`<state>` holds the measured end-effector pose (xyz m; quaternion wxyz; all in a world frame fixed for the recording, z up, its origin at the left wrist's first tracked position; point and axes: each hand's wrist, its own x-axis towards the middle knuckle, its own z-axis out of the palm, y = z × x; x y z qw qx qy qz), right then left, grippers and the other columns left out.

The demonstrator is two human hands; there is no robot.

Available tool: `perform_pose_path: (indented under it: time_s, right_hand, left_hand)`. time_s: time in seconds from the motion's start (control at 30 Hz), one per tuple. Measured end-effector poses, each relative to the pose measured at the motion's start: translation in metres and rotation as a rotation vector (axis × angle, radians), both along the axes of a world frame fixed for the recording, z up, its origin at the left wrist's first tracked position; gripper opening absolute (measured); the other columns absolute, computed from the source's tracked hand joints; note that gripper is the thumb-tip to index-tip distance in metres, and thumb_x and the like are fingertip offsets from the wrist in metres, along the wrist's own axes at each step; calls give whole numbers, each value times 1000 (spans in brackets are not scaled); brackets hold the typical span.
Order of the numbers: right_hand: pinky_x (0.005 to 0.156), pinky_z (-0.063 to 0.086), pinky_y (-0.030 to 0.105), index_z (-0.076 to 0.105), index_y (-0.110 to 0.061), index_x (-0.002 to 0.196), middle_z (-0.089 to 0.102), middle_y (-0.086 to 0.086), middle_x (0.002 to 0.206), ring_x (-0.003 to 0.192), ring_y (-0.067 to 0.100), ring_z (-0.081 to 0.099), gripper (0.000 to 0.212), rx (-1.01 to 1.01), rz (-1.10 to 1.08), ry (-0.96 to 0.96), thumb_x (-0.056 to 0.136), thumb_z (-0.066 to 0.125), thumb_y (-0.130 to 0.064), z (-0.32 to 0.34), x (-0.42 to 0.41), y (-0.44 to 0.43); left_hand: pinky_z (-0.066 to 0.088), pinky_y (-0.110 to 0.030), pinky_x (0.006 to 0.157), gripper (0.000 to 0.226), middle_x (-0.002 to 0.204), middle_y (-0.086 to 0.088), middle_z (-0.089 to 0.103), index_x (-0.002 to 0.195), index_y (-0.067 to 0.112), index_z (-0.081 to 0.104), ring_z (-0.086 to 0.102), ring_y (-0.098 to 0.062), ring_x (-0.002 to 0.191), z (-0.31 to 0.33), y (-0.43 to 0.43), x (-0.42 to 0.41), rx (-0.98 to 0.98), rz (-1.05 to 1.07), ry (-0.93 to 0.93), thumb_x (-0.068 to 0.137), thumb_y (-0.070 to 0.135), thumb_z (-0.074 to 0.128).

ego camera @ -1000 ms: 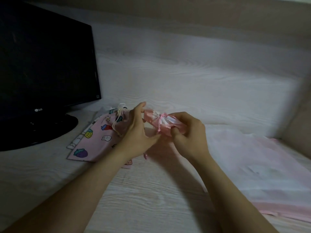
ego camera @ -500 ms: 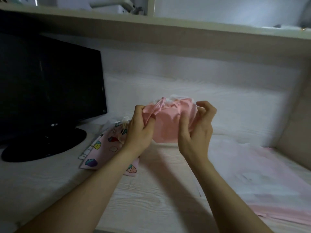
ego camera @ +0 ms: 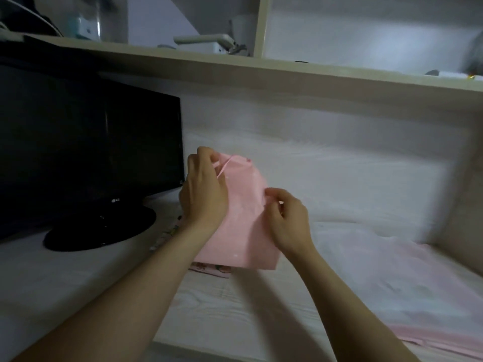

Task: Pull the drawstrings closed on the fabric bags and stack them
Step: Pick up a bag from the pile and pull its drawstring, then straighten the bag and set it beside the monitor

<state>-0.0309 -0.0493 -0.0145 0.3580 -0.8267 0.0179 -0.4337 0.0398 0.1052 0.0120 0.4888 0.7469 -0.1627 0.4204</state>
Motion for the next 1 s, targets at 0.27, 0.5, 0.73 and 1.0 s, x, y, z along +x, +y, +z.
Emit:
perform_pose_path:
  time_s: [0.27,0.5,0.73,1.0]
  right_hand:
    - [77,40,34,55,0,104,63,19,106,95,35,57,28,-252,189,320,80,47,-12,-51,62,31]
    - [100,47,48,46,-8,141,50,13,138,120,34,51,83,-351,84,590,80,28,-61,-81,96,34]
    - [101,38,32,48,-8,145,59,18,140,130,37,50,45,-371,155,725,101,47,-16,-66,87,24]
    - [93,53,41,57,-16,129,63,10,123,110,29,62,35,-395,-28,709,94,53,-16,-56,67,-17]
  left_hand:
    - [25,-55,116,46,162,-7,26,144,30,46,24,-40,143,-39,24,37,659,133,376,99,30,52]
    - [6,-59,129,75,174,11,-23,159,60,-13,-2,-45,161,-88,31,72,932,-182,726,104,59,38]
    - [-1,-66,125,80,174,12,-23,163,54,-7,-9,-46,160,-83,26,92,1058,-89,822,105,54,48]
    - [37,-49,103,69,140,-14,31,140,16,38,38,-38,125,-66,-23,53,893,199,312,82,27,74]
